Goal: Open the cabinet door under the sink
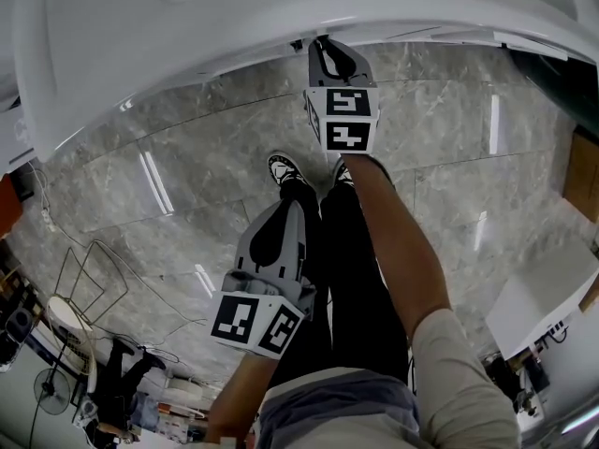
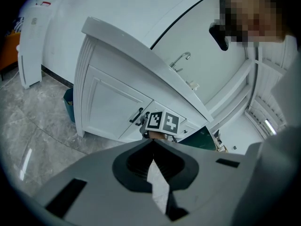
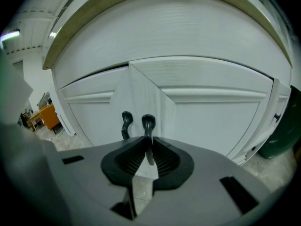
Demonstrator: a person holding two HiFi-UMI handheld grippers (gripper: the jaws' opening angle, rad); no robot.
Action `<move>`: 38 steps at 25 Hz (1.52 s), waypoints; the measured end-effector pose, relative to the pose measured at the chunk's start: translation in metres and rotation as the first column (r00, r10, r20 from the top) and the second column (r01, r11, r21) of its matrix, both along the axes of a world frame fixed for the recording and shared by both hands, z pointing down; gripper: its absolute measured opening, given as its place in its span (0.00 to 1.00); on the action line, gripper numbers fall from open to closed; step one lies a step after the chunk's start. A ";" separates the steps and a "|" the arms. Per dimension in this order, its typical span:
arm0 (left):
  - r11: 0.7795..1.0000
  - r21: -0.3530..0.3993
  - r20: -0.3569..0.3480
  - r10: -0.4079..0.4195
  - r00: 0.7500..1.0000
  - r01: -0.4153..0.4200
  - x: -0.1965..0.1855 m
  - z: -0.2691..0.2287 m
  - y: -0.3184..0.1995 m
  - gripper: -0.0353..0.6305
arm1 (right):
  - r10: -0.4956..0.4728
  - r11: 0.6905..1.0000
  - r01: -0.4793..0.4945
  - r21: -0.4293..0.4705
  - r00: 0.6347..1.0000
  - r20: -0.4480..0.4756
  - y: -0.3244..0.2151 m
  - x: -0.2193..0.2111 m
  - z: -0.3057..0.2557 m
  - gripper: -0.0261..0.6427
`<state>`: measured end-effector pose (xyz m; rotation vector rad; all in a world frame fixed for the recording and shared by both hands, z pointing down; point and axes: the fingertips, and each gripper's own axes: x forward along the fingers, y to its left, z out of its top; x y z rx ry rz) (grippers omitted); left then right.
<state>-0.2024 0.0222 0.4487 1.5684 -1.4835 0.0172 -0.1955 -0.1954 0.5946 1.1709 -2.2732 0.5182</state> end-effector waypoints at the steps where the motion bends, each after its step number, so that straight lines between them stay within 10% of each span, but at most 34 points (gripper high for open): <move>1: 1.000 0.000 -0.003 -0.003 1.000 0.003 0.001 -0.001 0.001 0.05 | -0.003 1.000 0.003 0.002 1.000 -0.002 0.002 0.000 0.000 0.12; 38: 1.000 -0.012 0.012 0.006 1.000 -0.006 0.058 -0.006 0.025 0.05 | -0.231 0.972 0.233 0.031 0.971 -0.055 0.065 0.045 0.002 0.12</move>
